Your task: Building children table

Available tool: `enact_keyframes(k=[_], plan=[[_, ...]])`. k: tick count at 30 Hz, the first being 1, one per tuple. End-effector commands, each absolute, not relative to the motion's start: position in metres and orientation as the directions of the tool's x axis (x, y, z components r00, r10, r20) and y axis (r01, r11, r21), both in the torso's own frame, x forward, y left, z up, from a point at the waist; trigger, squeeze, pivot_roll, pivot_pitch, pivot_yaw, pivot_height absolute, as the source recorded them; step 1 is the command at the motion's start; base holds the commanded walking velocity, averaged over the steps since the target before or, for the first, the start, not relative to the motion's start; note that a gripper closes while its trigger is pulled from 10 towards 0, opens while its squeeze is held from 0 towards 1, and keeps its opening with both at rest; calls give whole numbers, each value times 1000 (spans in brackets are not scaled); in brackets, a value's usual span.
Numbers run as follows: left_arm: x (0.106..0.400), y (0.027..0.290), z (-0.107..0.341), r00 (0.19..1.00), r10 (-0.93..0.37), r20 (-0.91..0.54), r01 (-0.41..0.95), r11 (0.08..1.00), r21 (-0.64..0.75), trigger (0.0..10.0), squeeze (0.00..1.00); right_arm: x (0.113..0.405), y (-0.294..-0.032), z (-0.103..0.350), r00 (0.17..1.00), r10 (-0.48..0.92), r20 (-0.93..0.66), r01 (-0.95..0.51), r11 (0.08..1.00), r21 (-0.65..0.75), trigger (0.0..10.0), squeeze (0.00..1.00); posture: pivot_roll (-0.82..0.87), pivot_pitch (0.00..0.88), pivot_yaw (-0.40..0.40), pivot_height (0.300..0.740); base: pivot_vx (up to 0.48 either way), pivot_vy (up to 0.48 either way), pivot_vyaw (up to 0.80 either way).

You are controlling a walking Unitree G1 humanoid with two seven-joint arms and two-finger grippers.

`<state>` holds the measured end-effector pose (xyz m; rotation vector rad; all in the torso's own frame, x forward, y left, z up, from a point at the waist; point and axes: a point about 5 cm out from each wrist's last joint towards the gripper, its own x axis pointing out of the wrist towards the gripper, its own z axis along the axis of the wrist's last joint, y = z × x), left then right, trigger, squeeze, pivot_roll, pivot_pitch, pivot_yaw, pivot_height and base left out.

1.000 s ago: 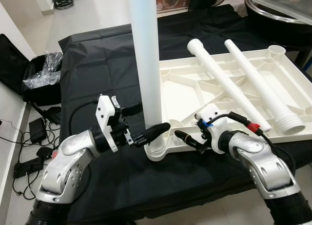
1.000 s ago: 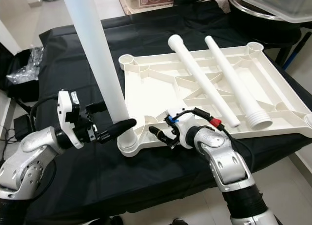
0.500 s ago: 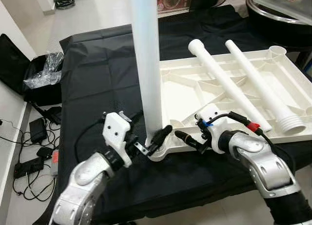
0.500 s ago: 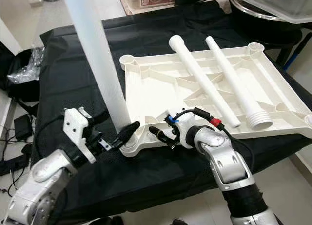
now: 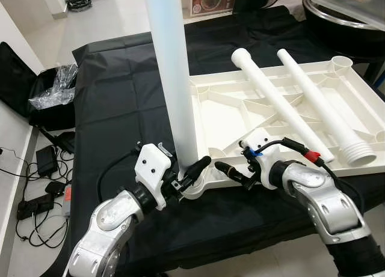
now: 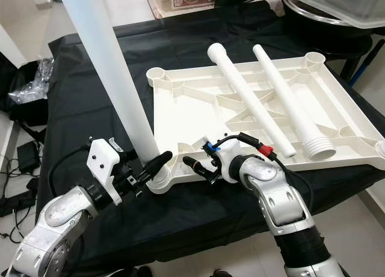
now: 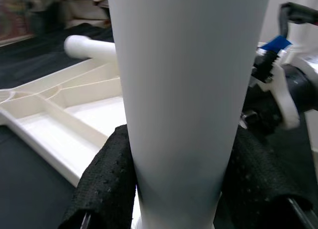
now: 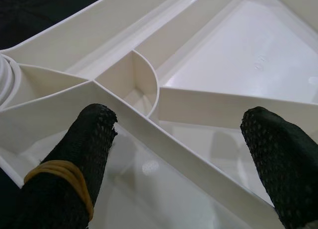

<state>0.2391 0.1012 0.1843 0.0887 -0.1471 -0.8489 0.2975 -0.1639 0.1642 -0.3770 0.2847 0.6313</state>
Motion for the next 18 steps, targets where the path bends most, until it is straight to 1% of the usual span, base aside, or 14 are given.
enact_keyframes(k=[1, 2, 4, 5, 6, 7, 8, 9, 10, 11, 12, 16, 17, 18], plan=[[239, 108, 188, 640, -760, 110, 742, 649, 168, 0, 0, 292, -168, 139, 738, 485, -469, -623, 756, -198, 10000, 0, -4, 189, 57, 740, 0, 0, 0], [240, 107, 188, 593, -799, 101, 782, 601, 165, 0, 0, 292, -168, 139, 738, 486, -469, -624, 756, -198, 10000, 0, -1, 189, 56, 740, 0, 0, 0], [240, 107, 188, 593, -799, 101, 782, 601, 165, 0, 0, 292, -168, 139, 738, 486, -469, -624, 756, -198, 10000, 0, -1, 189, 56, 740, 0, 0, 0], [247, 96, 192, 425, -901, 86, 880, 433, 197, 0, 0, 293, -166, 138, 737, 487, -469, -625, 756, -197, 10000, 0, -14, 189, 53, 740, 0, 0, 0], [247, 96, 192, 425, -901, 86, 880, 433, 197, 0, 0, 293, -166, 138, 737, 487, -469, -625, 756, -197, 10000, 0, -14, 189, 53, 740, 0, 0, 0], [248, 89, 194, 328, -941, 81, 922, 337, 190, 0, 0, 293, -165, 138, 737, 488, -468, -625, 755, -197, 10000, 0, -19, 188, 53, 740, 0, 0, 0], [250, 84, 196, 261, -963, 72, 942, 271, 199, 0, 0, 293, -164, 138, 737, 489, -467, -626, 755, -197, 10000, 0, -26, 190, 54, 740, 0, 0, 0], [250, 84, 196, 261, -963, 72, 942, 271, 199, 0, 0, 293, -164, 138, 737, 489, -467, -626, 755, -197, 10000, 0, -26, 190, 54, 740, 0, 0, 0], [250, 79, 195, 175, -984, 38, 964, 179, 198, 0, 0, 292, -164, 139, 737, 489, -466, -625, 755, -197, 10000, 0, -33, 192, 57, 740, 0, 0, 0], [249, 76, 193, 123, -992, 12, 973, 122, 195, 0, 0, 292, -164, 139, 738, 489, -466, -625, 755, -197, 10000, 0, -36, 192, 58, 740, 0, 0, 0], [252, 73, 194, 87, -996, 23, 977, 90, 191, 0, 0, 291, -166, 139, 739, 487, -466, -623, 757, -197, 10000, 0, -49, 197, 62, 740, 0, 0, 0], [258, 70, 196, 63, -997, 47, 976, 71, 204, 0, 0, 289, -169, 140, 741, 481, -469, -619, 760, -198, 10000, 0, -57, 199, 64, 740, 0, 0, 0], [261, 71, 199, 22, -997, 72, 981, 35, 191, 0, 0, 288, -173, 141, 744, 474, -471, -614, 763, -202, 10000, 0, -69, 196, 63, 740, 0, 0, 0], [261, 71, 199, 22, -997, 72, 981, 35, 191, 0, 0, 288, -173, 141, 744, 474, -471, -614, 763, -202, 10000, 0, -69, 196, 63, 740, 0, 0, 0]])
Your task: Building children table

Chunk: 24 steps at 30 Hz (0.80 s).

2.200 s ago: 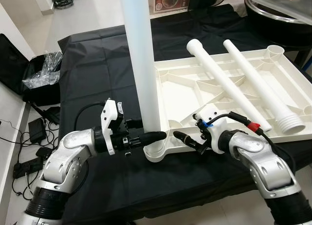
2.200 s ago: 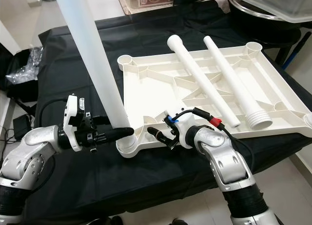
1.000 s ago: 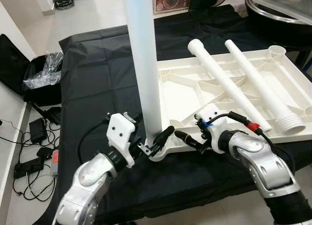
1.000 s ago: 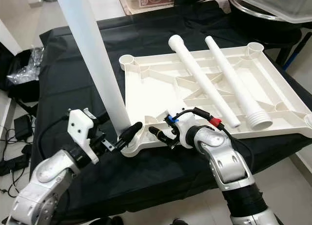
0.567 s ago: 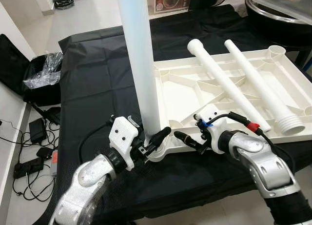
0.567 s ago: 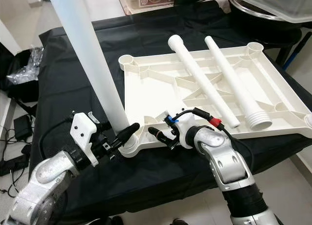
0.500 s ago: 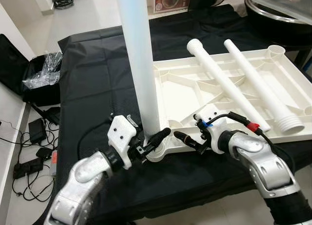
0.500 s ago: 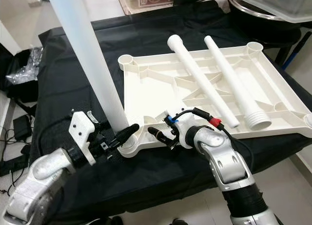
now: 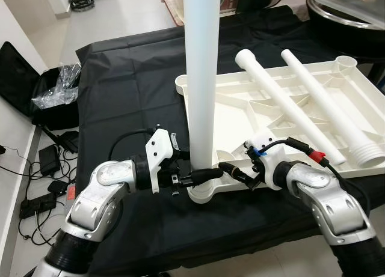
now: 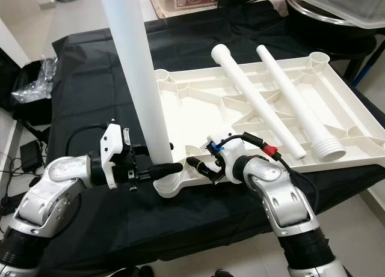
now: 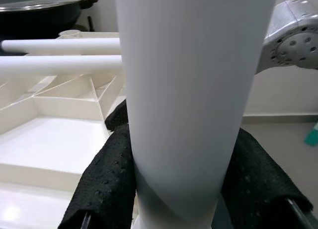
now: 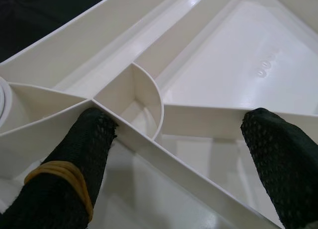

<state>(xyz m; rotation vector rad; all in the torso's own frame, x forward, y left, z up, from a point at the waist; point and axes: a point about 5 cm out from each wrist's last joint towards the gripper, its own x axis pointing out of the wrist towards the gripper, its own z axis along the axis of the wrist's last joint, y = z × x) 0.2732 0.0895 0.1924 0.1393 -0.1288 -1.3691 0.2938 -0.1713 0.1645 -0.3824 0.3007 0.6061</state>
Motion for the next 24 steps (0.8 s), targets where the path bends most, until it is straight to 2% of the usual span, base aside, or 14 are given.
enact_keyframes(k=[1, 7, 8, 10, 11, 12, 13, 15, 16, 19, 20, 21, 22, 24], plan=[[261, 72, 200, 4, -997, 77, 983, 18, 185, 0, 0, 288, -174, 141, 745, 472, -471, -613, 763, -204, 10000, 0, -69, 196, 63, 740, 0, 0, 0], [269, 76, 204, 33, -996, 87, 978, 50, 201, 0, 0, 290, -176, 144, 748, 469, -469, -610, 765, -208, 10000, 0, -68, 185, 62, 740, 0, 0, 0], [273, 78, 203, 56, -996, 71, 978, 69, 197, 10000, 0, 291, -175, 144, 750, 469, -468, -609, 765, -210, 10000, 0, -67, 181, 62, 740, 0, 0, 0], [276, 78, 203, 66, -996, 57, 978, 76, 194, 10000, 0, 292, -175, 145, 750, 468, -467, -608, 765, -211, 10000, 0, -67, 181, 62, 740, 0, 0, 0], [283, 81, 202, 141, -989, 52, 973, 148, 179, 10000, 0, 293, -174, 145, 751, 468, -466, -608, 765, -212, 10000, 0, -63, 181, 61, 740, 0, 0, 0], [288, 85, 202, 211, -976, 55, 961, 218, 169, 10000, 1000, 294, -172, 144, 751, 469, -465, -609, 765, -212, 10000, 0, -62, 179, 61, 740, 0, 0, 0], [290, 89, 201, 250, -966, 63, 951, 257, 169, 10000, 1000, 294, -171, 144, 751, 470, -465, -609, 764, -211, 10000, 0, -63, 179, 62, 740, 0, 0, 0], [290, 89, 201, 250, -966, 63, 951, 257, 169, 10000, 1000, 294, -171, 144, 751, 470, -465, -609, 764, -211, 10000, 0, -63, 179, 62, 740, 0, 0, 0], [292, 93, 202, 299, -951, 74, 934, 308, 179, 10000, 1000, 294, -170, 143, 750, 471, -464, -610, 764, -211, 10000, 0, -61, 180, 62, 740, 0, 0, 0], [292, 97, 205, 346, -933, 102, 915, 360, 184, 10000, 1000, 294, -169, 143, 749, 471, -465, -611, 764, -210, 10000, 0, -54, 180, 62, 740, 0, 0, 0], [294, 103, 208, 435, -891, 128, 868, 453, 203, 10000, 1000, 293, -169, 142, 749, 472, -465, -611, 764, -209, 10000, 0, -52, 182, 63, 740, 0, 0, 0], [294, 103, 208, 435, -891, 128, 868, 453, 203, 10000, 1000, 293, -169, 142, 749, 472, -465, -611, 764, -209, 10000, 0, -52, 182, 63, 740, 0, 0, 0], [295, 108, 211, 512, -845, 151, 818, 534, 215, 10000, 1000, 292, -168, 141, 749, 473, -465, -611, 764, -208, 10000, 0, -44, 182, 62, 740, 0, 0, 0], [295, 108, 211, 512, -845, 151, 818, 534, 215, 10000, 1000, 292, -168, 141, 749, 473, -465, -611, 764, -208, 10000, 0, -44, 182, 62, 740, 0, 0, 0]])
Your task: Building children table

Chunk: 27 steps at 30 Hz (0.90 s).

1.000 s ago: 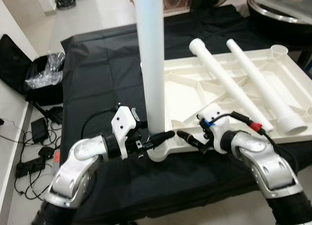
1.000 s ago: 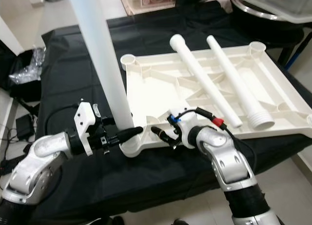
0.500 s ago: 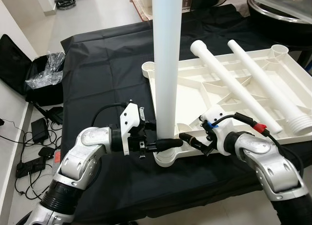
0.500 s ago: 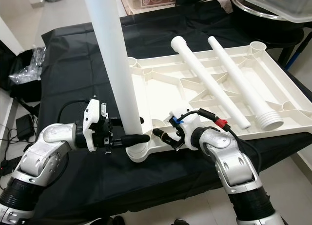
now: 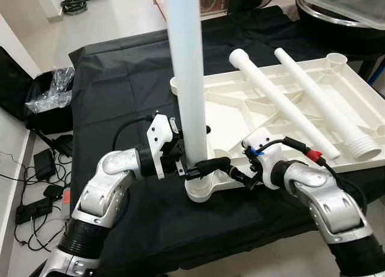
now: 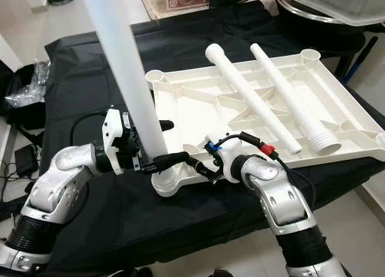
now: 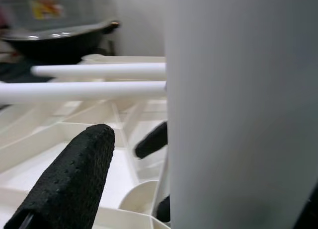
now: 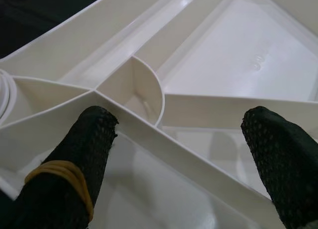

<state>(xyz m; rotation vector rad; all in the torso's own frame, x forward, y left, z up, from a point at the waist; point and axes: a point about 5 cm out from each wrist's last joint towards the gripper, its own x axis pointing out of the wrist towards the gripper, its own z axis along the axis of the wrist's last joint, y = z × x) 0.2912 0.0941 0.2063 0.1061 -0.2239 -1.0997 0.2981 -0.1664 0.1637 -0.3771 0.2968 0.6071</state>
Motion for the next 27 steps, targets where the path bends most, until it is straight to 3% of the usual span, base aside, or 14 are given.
enact_keyframes(k=[1, 2, 3, 4, 5, 14, 27], plan=[[293, 113, 211, 581, -797, 166, 766, 605, 218, 10000, 1000, 292, -168, 140, 748, 474, -465, -612, 763, -207, 10000, 0, -39, 183, 63, 740, 0, 0, 0], [287, 117, 206, 639, -751, 164, 722, 660, 208, 10000, 863, 291, -168, 138, 747, 474, -466, -612, 763, -206, 10000, 0, -34, 183, 63, 740, 0, 0, 0], [287, 117, 206, 639, -751, 164, 722, 660, 208, 10000, 863, 291, -168, 138, 747, 474, -466, -612, 763, -206, 10000, 0, -34, 183, 63, 740, 0, 0, 0], [276, 118, 199, 669, -728, 147, 704, 685, 189, 10000, 345, 291, -169, 138, 747, 474, -466, -612, 764, -206, 10000, 0, -30, 178, 63, 740, 0, 0, 0], [265, 118, 192, 695, -707, 127, 687, 706, 169, 10000, 0, 291, -170, 138, 748, 473, -466, -611, 764, -205, 10000, 0, -26, 182, 65, 740, 0, 0, 0], [234, 106, 181, 787, -611, 89, 603, 791, 102, 10000, 0, 292, -173, 137, 746, 474, -467, -612, 765, -200, 10000, 0, -6, 184, 65, 740, 0, 0, 0], [227, 96, 182, 835, -548, 45, 540, 833, 118, 10000, 0, 294, -173, 139, 750, 475, -461, -610, 766, -204, 10000, 0, -6, 187, 63, 740, 0, 0, 0]])
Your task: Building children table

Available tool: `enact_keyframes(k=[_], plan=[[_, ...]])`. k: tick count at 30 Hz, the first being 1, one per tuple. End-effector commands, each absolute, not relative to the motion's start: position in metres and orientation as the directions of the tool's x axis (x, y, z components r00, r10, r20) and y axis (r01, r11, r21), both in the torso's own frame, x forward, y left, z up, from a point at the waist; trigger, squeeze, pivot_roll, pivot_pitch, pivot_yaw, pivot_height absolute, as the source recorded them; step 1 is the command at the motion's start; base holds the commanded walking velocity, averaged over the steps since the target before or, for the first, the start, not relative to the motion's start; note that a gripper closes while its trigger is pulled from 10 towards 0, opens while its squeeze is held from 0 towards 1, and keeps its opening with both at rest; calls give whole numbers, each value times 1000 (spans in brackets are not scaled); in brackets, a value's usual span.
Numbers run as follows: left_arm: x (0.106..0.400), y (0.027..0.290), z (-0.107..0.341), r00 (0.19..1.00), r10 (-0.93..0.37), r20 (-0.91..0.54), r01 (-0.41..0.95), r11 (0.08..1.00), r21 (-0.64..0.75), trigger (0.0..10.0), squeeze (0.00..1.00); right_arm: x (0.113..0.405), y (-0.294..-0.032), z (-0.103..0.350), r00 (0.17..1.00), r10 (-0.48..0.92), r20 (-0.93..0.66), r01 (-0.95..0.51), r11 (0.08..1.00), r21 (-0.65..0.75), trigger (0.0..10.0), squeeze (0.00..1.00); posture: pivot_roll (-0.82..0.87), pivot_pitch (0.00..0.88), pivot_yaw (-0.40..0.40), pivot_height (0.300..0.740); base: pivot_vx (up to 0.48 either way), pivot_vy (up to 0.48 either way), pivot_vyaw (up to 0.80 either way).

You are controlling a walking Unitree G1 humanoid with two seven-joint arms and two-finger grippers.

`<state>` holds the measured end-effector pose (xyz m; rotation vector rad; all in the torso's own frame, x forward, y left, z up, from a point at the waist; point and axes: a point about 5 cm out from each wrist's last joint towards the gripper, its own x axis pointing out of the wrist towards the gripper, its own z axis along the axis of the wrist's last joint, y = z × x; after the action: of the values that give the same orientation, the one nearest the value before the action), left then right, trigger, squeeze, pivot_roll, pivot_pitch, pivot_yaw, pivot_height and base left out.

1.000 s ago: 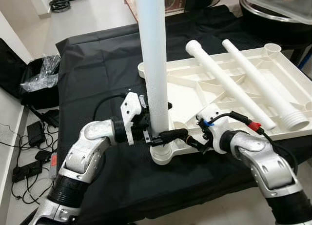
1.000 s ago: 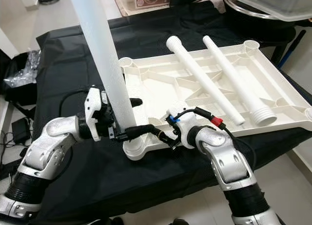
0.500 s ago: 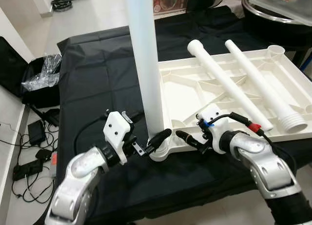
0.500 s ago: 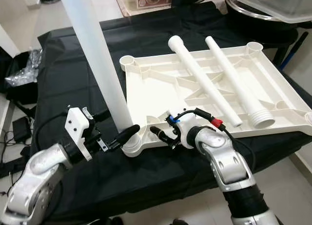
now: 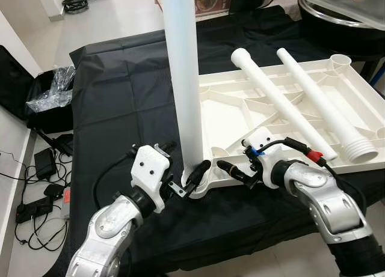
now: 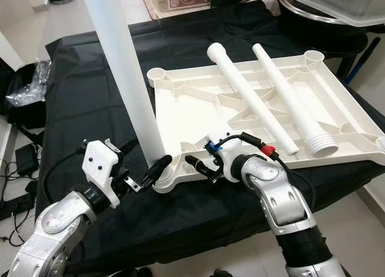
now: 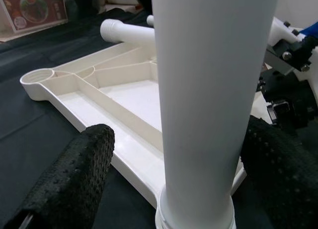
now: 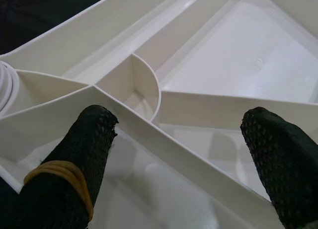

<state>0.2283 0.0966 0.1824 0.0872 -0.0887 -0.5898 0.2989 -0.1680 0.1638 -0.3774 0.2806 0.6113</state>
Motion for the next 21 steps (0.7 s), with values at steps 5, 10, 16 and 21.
enact_keyframes(k=[5, 10, 16, 21], plan=[[232, 97, 183, 854, -519, 41, 508, 848, 153, 0, 0, 295, -173, 141, 752, 473, -459, -608, 766, -206, 10000, 0, -10, 189, 63, 740, 0, 0, 0], [233, 100, 185, 859, -510, 42, 498, 852, 159, 0, 0, 294, -173, 142, 755, 471, -457, -606, 768, -209, 10000, 0, -8, 189, 62, 740, 0, 0, 0], [232, 104, 196, 748, -652, 127, 646, 758, 86, 0, 0, 295, -168, 143, 753, 477, -453, -610, 765, -209, 10000, 0, -7, 186, 55, 740, 0, 0, 0], [236, 104, 204, 470, -856, 213, 871, 489, 43, 0, 0, 296, -166, 144, 753, 481, -450, -611, 764, -207, 10000, 0, -19, 188, 51, 740, 0, 0, 0]])
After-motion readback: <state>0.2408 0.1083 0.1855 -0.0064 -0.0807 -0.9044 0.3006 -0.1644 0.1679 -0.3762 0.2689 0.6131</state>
